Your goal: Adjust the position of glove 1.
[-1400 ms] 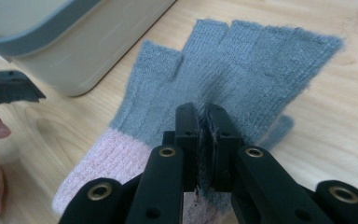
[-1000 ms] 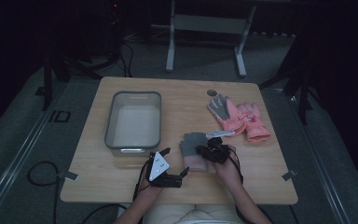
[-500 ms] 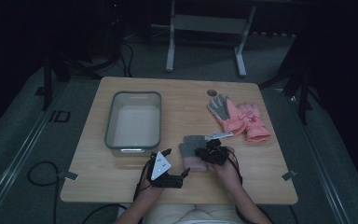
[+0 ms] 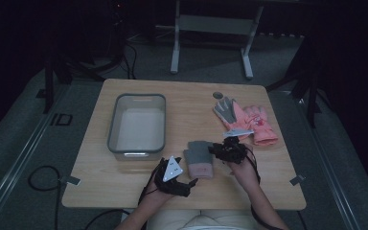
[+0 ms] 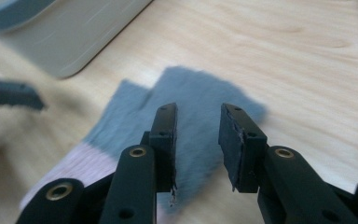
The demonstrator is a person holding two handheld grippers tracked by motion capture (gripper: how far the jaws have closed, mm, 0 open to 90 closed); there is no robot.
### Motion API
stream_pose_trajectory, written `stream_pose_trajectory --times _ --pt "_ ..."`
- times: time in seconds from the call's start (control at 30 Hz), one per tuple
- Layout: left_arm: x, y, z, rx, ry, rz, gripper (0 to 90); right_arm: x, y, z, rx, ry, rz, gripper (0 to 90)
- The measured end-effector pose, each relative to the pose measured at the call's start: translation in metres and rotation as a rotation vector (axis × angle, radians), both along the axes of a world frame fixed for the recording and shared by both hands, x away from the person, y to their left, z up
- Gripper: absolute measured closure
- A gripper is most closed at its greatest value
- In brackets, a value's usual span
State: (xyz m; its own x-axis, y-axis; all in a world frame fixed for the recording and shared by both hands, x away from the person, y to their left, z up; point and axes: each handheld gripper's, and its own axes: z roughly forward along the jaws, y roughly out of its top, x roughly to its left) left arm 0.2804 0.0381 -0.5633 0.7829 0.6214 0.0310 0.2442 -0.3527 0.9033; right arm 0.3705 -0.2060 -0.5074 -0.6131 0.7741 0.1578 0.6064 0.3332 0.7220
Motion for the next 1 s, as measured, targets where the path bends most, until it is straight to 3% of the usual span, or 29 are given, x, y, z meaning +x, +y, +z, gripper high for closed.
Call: stream_pose_trajectory --times 0.17,0.2,0.27,0.43,0.5,0.53,0.6,0.77,0.8,0.9,0.97,1.0 --pt "-0.002 -0.006 0.009 0.082 -0.083 -0.068 13.8 0.013 -0.012 0.001 0.006 0.019 -0.038 65.5" --pt "-0.002 -0.006 0.009 0.082 -0.083 -0.068 15.3 0.014 -0.012 0.0 0.008 0.023 -0.045 64.9" --pt "0.002 -0.015 0.012 0.128 -0.095 -0.119 19.5 0.018 -0.013 0.0 0.025 0.02 -0.066 63.8" --pt "0.008 -0.033 0.009 0.261 -0.12 -0.196 23.4 0.027 -0.007 -0.004 0.014 0.031 -0.076 56.7" --pt "0.009 -0.035 0.007 0.277 -0.127 -0.207 28.4 0.032 -0.005 -0.008 0.009 0.055 -0.089 54.4" --pt "0.01 -0.039 0.005 0.324 -0.14 -0.222 29.7 0.034 -0.005 -0.011 0.016 0.067 -0.097 52.0" --pt "0.011 -0.04 0.002 0.366 -0.161 -0.226 31.8 0.037 -0.005 -0.015 0.036 0.093 -0.111 49.2" --pt "0.01 -0.044 -0.001 0.397 -0.186 -0.211 36.6 0.041 0.0 -0.026 0.024 0.127 -0.104 44.2" --pt "0.007 -0.047 -0.005 0.429 -0.222 -0.198 36.7 0.042 0.003 -0.031 0.014 0.138 -0.104 43.7" --pt "0.008 -0.048 -0.005 0.441 -0.229 -0.171 44.4 0.043 0.005 -0.038 0.007 0.156 -0.122 42.6" --pt "0.008 -0.047 -0.005 0.443 -0.224 -0.169 51.5 0.043 0.005 -0.04 0.014 0.156 -0.129 42.4" --pt "0.013 -0.043 -0.001 0.416 -0.186 -0.177 56.8 0.042 0.006 -0.04 0.016 0.155 -0.136 42.7"
